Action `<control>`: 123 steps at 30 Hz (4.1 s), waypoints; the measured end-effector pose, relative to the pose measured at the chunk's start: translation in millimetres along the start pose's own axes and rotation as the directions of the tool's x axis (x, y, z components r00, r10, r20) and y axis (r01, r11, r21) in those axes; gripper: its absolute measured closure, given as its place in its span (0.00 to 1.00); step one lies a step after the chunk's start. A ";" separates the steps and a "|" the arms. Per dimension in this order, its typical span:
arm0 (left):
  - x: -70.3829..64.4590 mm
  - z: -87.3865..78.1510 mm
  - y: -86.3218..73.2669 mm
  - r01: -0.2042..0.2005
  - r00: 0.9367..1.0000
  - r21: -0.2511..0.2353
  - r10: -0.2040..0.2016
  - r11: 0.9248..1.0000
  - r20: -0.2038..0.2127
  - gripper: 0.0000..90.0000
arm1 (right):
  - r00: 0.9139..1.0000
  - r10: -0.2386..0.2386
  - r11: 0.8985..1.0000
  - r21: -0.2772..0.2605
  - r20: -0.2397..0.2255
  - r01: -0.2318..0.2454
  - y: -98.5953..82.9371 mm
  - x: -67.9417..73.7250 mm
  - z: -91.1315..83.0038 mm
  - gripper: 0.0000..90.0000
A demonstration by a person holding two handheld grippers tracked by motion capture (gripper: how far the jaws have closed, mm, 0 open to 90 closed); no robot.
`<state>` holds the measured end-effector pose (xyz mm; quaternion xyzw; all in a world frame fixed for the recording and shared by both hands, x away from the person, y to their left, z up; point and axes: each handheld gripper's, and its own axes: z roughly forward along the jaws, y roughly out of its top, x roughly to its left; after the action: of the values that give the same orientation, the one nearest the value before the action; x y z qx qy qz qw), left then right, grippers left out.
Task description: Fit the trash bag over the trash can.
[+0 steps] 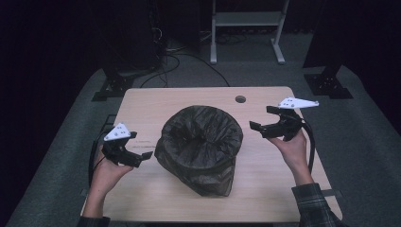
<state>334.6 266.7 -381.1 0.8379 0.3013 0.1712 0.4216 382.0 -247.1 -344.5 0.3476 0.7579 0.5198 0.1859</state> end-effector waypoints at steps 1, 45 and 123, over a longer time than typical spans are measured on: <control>-3.3 0.2 -3.7 -0.003 1.000 0.007 0.003 1.000 0.004 0.00 | 1.000 -0.006 1.000 -0.003 -0.009 0.006 1.9 2.6 -2.7 0.01; -54.6 44.8 -91.7 -0.095 0.987 0.139 0.076 0.986 0.141 0.00 | 0.888 -0.274 0.894 0.241 -0.370 0.376 62.7 111.5 54.8 0.00; -54.8 44.9 -91.7 -0.098 0.987 0.139 0.078 0.985 0.144 0.00 | 0.843 -0.239 0.768 0.438 -0.482 0.468 97.4 168.9 146.8 0.00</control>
<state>284.2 246.4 -483.4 0.8889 0.2458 0.1090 0.3710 392.5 -7.5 -299.0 0.1195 0.9466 0.2990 0.0185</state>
